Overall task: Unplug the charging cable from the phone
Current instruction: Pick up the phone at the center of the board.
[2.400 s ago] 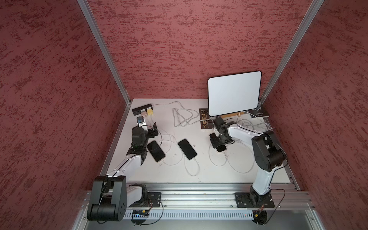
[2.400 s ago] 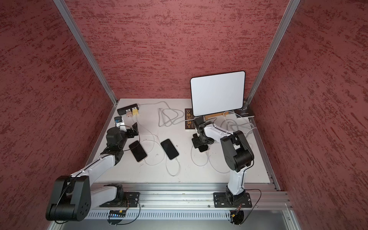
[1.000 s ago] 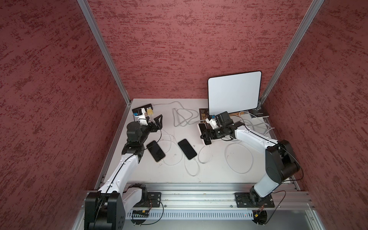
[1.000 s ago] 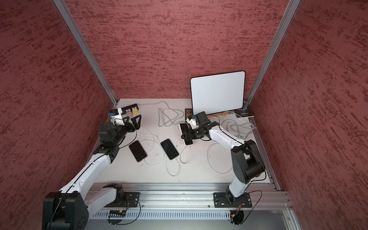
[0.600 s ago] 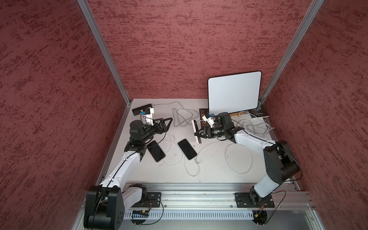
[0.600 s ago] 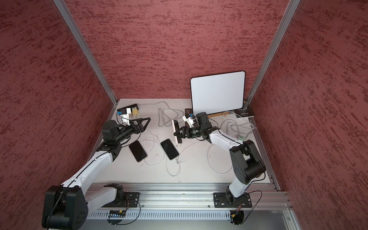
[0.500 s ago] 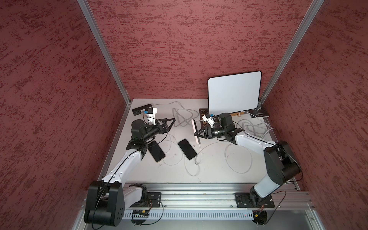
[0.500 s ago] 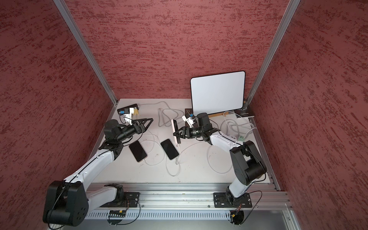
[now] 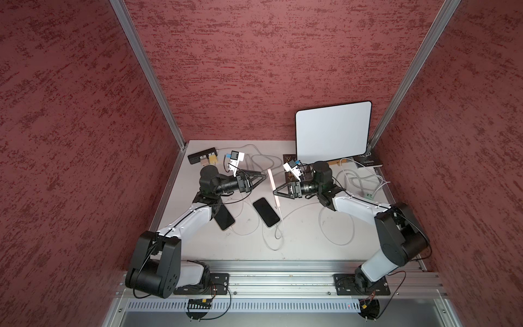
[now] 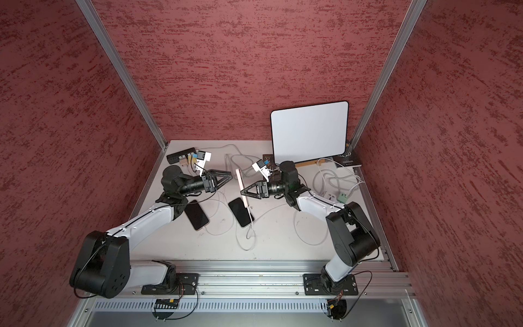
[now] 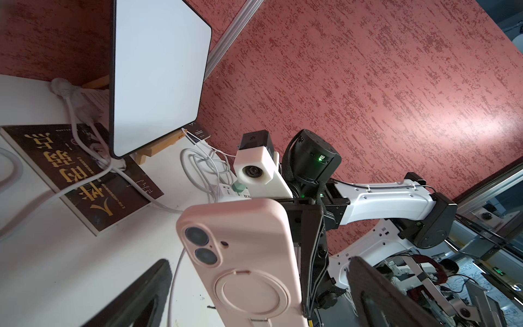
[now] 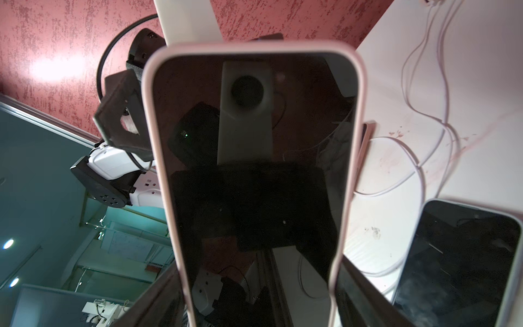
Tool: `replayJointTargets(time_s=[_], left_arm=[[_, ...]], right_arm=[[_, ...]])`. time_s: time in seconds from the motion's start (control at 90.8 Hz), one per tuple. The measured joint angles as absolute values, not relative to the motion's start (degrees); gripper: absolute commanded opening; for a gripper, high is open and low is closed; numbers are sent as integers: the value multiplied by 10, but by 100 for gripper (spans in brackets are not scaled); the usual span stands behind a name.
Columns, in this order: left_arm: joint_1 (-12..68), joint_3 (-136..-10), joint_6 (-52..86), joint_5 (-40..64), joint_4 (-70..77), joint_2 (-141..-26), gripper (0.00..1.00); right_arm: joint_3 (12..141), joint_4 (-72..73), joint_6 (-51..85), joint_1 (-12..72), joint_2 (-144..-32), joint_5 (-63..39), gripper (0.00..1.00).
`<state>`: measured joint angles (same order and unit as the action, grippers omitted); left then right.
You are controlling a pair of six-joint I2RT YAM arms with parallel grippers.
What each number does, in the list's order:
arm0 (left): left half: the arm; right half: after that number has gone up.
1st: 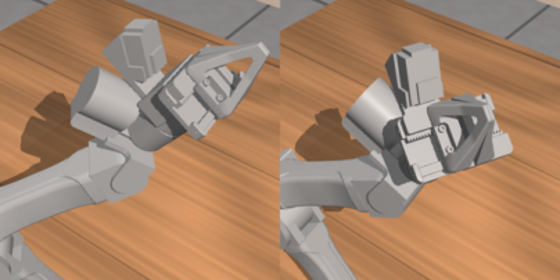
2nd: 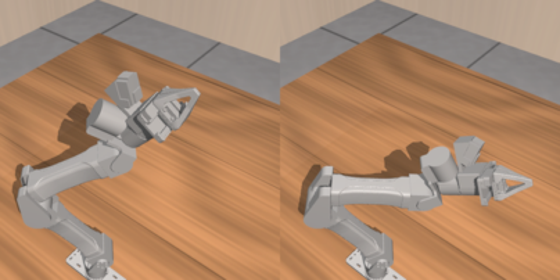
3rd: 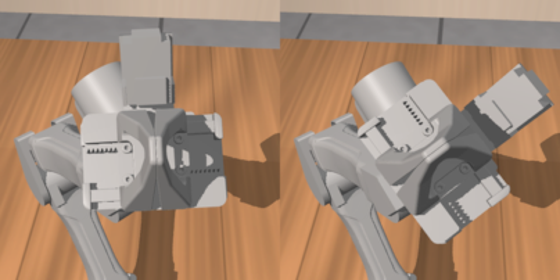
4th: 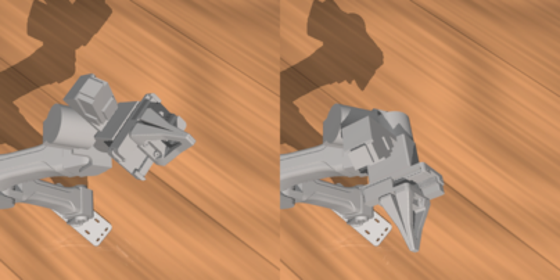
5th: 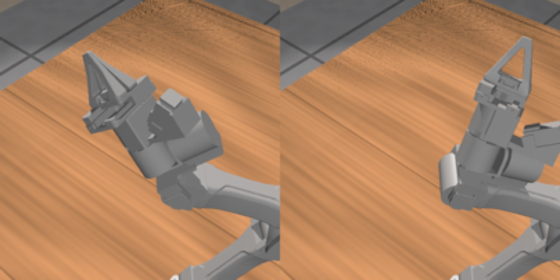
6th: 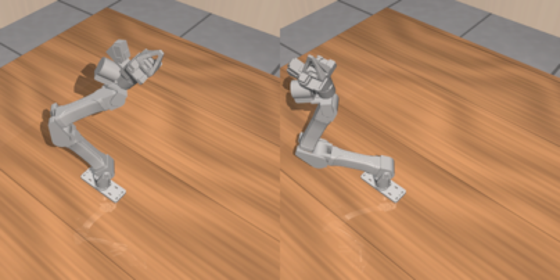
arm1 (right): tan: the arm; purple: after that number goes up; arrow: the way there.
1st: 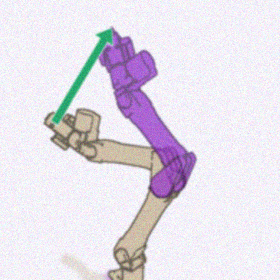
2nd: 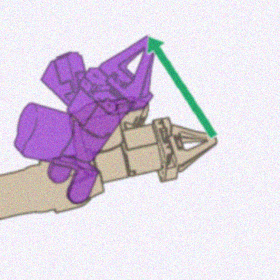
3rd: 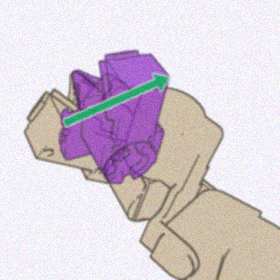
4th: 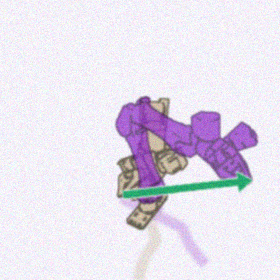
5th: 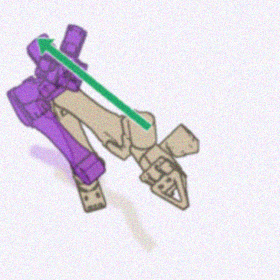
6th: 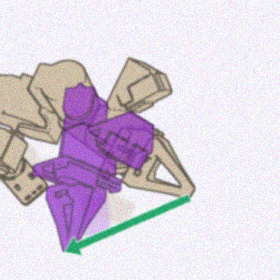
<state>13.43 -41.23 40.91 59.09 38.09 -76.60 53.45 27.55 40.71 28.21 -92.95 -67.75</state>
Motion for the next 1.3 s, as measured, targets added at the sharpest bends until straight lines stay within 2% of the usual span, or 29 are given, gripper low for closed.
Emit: replayJointTargets(time_s=[0.738, 1.036, 1.135, 1.3], left_arm=[[176, -446, 350, 597, 308, -792, 99], [180, -446, 347, 600, 304, -792, 79], [180, -446, 351, 600, 304, -792, 63], [180, -446, 351, 603, 304, -796, 29]], right_arm=[[535, 280, 403, 302, -910, -676, 57], [535, 255, 375, 302, -908, -662, 63], [535, 251, 364, 302, -908, -658, 67], [536, 235, 346, 302, -908, -656, 82]])
